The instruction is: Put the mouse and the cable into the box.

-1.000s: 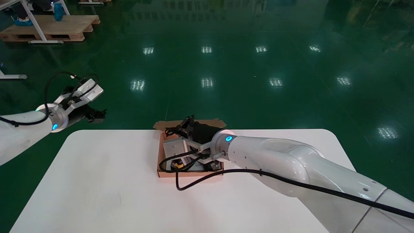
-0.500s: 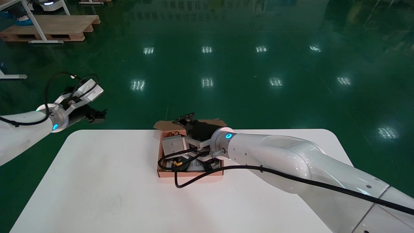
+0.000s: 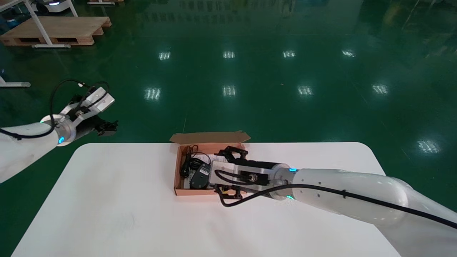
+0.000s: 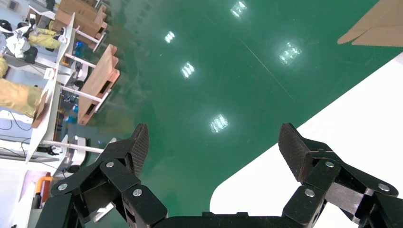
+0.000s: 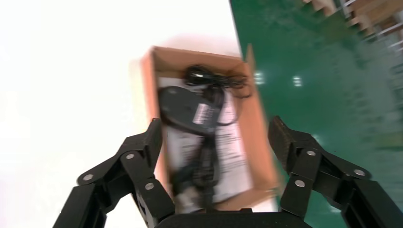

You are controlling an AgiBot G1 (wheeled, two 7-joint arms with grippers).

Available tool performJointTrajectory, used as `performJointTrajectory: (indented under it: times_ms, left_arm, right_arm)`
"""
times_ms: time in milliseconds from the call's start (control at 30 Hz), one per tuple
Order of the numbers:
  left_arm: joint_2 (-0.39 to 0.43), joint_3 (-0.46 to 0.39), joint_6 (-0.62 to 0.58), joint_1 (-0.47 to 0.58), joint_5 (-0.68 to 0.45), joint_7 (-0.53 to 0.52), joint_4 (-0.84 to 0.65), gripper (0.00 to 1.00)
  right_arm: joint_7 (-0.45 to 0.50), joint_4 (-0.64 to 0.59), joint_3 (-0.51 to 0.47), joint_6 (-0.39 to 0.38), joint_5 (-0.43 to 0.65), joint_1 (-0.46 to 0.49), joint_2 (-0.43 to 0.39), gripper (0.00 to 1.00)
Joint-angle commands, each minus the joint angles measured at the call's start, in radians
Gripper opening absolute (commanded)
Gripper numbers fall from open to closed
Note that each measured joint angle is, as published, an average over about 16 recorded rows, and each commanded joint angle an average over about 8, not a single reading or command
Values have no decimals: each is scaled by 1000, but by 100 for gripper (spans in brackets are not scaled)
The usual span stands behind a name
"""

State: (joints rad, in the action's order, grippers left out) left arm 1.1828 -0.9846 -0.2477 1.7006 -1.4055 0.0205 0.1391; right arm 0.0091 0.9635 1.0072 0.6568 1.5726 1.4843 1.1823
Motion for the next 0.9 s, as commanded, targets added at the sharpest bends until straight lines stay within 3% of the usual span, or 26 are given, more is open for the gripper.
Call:
performJointTrajectory:
  times_ms: [33, 267, 900]
  left_arm:
    - [2, -2, 3, 2, -2, 1, -3, 100]
    - [-30, 37, -66, -33, 36, -11, 60, 100]
    - [-212, 261, -462, -232, 250, -77, 425, 100]
  right_arm:
    - [8, 14, -32, 37, -37, -18, -25, 100]
    - [35, 64, -144, 166, -167, -81, -113, 100]
    - [110, 198, -450, 519, -521, -254, -353, 100]
